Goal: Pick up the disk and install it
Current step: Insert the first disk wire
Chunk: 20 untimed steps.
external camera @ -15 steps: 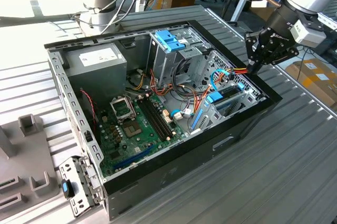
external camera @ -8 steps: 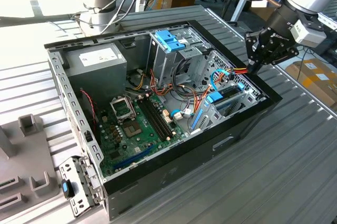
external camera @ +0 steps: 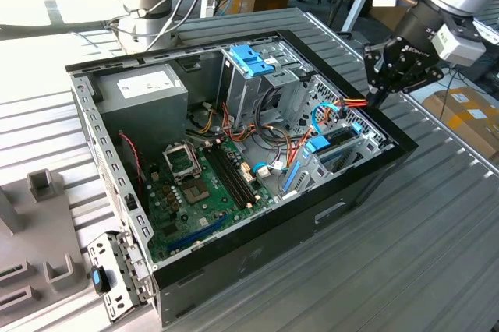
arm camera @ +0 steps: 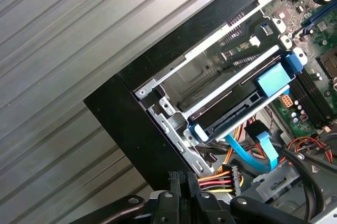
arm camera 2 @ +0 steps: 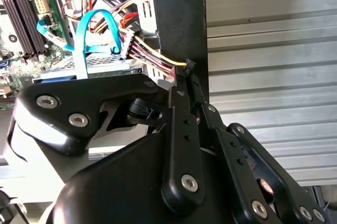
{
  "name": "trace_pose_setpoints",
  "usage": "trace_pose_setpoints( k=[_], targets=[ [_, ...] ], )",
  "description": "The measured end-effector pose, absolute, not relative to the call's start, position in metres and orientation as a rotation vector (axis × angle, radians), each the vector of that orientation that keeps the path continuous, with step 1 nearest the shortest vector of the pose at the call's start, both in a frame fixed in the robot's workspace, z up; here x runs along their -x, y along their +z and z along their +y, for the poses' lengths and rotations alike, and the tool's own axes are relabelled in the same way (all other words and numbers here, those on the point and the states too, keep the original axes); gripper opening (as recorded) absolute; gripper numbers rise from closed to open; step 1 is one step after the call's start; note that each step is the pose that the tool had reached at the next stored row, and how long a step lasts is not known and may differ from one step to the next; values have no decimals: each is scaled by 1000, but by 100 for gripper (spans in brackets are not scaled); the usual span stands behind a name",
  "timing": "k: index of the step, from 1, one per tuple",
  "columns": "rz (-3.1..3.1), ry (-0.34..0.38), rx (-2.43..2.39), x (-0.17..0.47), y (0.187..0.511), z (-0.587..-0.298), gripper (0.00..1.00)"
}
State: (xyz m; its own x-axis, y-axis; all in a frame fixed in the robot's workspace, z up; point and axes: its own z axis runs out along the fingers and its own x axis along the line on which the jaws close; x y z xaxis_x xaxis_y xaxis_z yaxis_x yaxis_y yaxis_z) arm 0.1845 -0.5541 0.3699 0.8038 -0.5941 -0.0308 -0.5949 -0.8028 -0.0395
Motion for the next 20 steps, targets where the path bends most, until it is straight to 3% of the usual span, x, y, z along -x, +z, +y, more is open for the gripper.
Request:
trace_pose_setpoints(
  k=[20],
  targets=[
    [969, 26, 2938, -174, 370, -561, 17]
  ],
)
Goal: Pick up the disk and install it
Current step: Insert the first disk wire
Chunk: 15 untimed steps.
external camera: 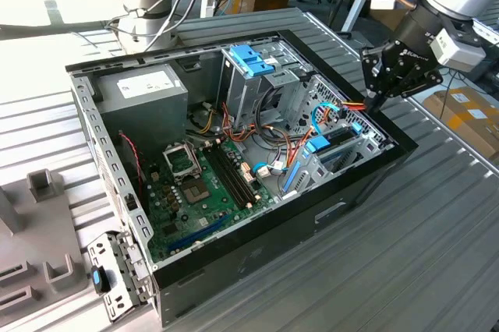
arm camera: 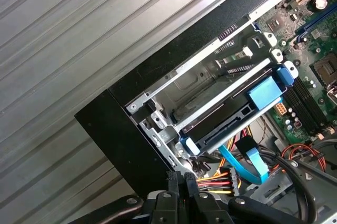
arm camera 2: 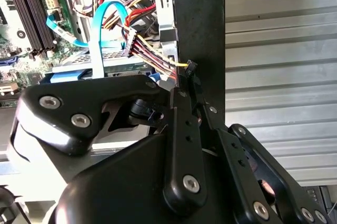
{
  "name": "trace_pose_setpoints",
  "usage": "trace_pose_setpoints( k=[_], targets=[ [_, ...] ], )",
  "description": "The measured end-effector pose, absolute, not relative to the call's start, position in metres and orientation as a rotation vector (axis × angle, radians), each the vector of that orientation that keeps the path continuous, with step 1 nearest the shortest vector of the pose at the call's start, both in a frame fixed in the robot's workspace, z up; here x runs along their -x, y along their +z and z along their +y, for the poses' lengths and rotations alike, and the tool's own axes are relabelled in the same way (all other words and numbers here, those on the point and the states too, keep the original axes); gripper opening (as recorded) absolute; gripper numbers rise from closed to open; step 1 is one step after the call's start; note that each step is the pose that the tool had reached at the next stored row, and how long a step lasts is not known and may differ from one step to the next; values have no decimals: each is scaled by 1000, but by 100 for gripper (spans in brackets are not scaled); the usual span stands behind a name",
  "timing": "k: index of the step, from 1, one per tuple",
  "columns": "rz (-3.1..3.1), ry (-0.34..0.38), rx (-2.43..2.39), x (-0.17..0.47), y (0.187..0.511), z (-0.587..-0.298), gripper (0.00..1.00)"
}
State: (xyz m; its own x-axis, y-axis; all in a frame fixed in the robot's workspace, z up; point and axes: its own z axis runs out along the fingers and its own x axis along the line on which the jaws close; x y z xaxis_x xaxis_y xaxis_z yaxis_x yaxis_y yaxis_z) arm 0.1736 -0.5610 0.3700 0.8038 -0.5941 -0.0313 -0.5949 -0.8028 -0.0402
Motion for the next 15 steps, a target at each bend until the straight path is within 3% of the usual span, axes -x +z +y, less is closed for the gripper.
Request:
trace_pose_setpoints(
  k=[15],
  targets=[
    [968, 28, 2935, -161, 370, -566, 17]
  ],
)
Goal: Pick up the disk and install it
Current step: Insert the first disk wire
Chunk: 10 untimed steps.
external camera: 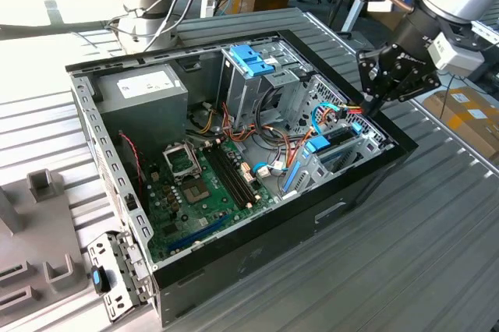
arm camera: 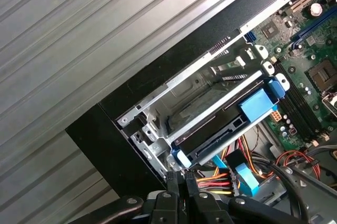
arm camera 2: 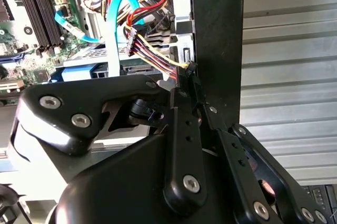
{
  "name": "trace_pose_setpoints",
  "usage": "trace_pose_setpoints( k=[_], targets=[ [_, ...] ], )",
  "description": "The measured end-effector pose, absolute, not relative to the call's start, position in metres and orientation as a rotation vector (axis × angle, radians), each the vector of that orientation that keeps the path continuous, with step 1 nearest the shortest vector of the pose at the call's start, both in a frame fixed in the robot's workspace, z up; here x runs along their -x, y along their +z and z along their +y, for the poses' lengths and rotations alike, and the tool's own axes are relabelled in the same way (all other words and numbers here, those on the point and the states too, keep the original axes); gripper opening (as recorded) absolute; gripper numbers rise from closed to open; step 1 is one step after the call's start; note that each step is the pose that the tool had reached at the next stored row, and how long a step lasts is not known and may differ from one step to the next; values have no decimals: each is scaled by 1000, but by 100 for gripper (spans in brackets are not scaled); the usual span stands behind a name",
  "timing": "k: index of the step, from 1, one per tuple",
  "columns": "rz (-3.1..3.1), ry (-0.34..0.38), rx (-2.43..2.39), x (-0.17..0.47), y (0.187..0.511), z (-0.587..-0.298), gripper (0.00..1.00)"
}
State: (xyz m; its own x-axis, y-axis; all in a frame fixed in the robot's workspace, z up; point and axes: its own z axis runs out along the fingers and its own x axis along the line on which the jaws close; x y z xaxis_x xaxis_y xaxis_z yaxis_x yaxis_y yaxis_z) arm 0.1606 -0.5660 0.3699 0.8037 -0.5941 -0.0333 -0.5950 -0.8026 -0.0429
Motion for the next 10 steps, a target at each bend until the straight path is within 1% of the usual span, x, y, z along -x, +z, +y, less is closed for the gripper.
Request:
trace_pose_setpoints(
  k=[3, 6, 10],
  targets=[
    [968, 29, 2934, -157, 370, -567, 17],
    [966, 33, 2926, -133, 370, -569, 17],
    [965, 34, 2923, -120, 370, -570, 17]
  ],
)
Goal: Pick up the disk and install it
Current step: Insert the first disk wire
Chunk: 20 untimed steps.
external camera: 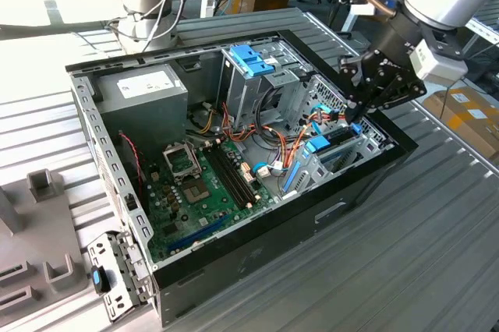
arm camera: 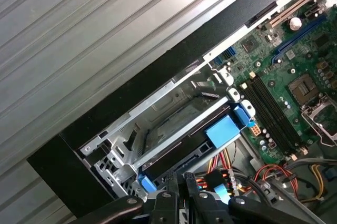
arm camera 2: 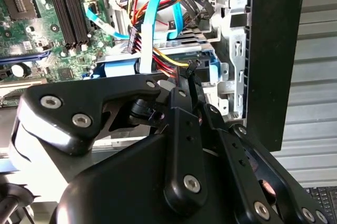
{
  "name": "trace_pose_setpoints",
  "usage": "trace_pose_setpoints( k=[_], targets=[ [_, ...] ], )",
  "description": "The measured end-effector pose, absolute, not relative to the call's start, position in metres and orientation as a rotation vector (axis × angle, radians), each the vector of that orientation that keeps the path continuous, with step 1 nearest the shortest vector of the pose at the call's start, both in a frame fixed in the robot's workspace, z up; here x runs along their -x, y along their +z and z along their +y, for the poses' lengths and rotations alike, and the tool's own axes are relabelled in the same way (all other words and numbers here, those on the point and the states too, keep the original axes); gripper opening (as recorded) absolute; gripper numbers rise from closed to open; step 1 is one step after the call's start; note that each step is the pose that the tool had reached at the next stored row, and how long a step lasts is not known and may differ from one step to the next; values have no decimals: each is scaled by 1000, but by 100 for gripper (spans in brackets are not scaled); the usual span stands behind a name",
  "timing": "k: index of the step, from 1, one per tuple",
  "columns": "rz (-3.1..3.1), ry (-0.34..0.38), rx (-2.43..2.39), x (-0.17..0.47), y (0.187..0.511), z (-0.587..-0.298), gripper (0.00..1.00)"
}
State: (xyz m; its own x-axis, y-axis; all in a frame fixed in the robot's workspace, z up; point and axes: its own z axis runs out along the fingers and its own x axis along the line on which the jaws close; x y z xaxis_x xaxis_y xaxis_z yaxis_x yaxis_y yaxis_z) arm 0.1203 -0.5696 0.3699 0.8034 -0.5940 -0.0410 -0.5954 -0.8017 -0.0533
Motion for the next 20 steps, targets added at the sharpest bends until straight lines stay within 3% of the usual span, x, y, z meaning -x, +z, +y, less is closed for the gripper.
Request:
trace_pose_setpoints(
  k=[20],
  targets=[
    [1266, 24, 2802, -115, 368, -570, 17]
  ],
)
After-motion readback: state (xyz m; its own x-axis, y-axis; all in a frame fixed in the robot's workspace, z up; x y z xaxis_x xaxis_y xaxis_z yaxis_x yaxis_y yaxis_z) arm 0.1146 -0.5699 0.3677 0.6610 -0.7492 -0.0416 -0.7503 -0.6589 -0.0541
